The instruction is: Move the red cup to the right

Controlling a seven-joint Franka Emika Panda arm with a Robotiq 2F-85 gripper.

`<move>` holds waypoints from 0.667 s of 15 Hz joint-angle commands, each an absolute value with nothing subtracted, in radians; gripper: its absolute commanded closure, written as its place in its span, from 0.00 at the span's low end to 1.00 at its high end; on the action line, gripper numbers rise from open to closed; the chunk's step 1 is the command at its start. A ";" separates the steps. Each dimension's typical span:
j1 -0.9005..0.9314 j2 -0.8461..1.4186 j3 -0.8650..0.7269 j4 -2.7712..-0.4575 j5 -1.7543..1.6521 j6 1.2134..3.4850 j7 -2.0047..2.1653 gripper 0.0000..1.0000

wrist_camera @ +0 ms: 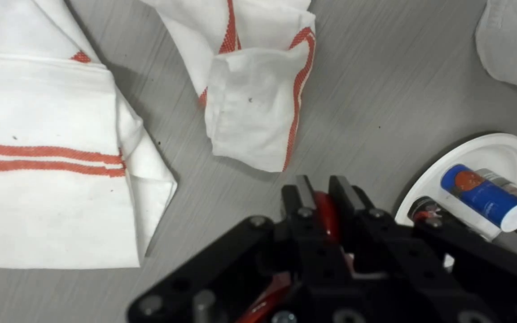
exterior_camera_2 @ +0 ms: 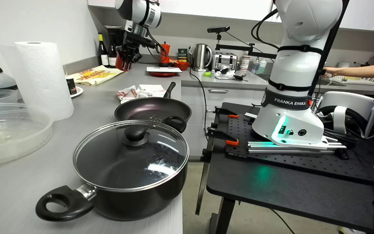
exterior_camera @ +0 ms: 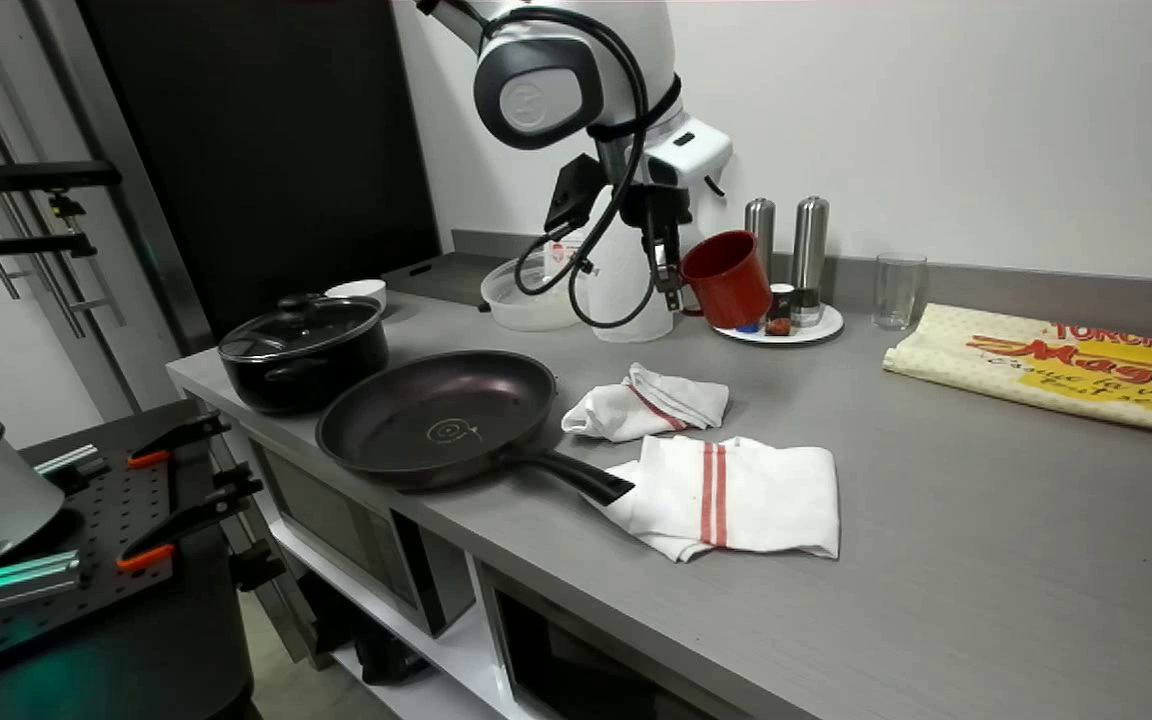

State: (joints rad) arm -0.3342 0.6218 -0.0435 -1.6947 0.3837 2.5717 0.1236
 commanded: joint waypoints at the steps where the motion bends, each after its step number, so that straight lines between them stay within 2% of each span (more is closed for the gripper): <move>1: -0.378 0.671 -0.034 -1.607 0.459 2.507 0.140 0.96; 10: -0.399 0.851 -0.054 -1.405 0.484 2.358 0.241 0.96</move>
